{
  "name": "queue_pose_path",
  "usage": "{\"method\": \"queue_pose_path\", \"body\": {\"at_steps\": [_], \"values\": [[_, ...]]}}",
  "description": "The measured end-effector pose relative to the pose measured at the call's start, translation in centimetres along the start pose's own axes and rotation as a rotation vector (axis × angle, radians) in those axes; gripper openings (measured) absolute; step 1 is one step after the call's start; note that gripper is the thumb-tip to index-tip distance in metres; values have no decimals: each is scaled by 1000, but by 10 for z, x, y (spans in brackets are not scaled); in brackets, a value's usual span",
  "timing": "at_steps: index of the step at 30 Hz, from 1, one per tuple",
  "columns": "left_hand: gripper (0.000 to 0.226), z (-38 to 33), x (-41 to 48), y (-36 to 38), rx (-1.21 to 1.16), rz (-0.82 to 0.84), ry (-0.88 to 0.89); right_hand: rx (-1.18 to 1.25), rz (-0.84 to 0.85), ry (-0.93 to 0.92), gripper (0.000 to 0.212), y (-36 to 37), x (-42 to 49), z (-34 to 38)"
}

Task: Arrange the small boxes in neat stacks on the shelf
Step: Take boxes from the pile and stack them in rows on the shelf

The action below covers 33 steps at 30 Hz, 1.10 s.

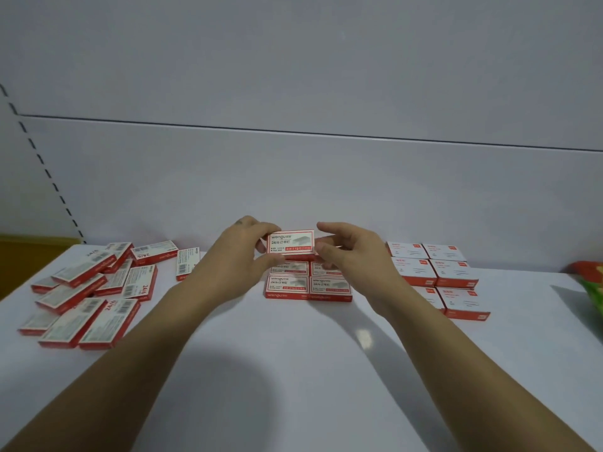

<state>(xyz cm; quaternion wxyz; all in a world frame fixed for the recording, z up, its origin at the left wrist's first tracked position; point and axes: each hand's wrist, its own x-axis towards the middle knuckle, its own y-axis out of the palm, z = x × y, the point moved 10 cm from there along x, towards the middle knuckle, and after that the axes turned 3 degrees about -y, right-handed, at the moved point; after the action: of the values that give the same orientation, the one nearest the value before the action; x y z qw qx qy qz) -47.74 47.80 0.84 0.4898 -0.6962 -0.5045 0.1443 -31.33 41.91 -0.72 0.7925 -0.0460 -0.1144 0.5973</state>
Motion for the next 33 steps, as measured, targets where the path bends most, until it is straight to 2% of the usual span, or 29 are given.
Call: {"method": "queue_pose_path", "body": {"at_steps": [7,12,15,20,22,33], "values": [[40,21,1,30,46,155,-11,30,-178,80,30,-16,15,-7],[46,25,3,43,85,116,14,-135,-320,10,26,-19,3,-20],[42,29,4,46,76,84,3,-305,-267,-62,30,-5,3,-14],[38,42,3,51,-5,15,-56,-814,-163,-234,39,22,4,0],[37,44,3,51,-29,-5,-70,-929,-153,-258,41,26,3,-6],[40,50,5,56,-59,29,-112,-1004,-83,-174,52,37,-3,-27]]}}
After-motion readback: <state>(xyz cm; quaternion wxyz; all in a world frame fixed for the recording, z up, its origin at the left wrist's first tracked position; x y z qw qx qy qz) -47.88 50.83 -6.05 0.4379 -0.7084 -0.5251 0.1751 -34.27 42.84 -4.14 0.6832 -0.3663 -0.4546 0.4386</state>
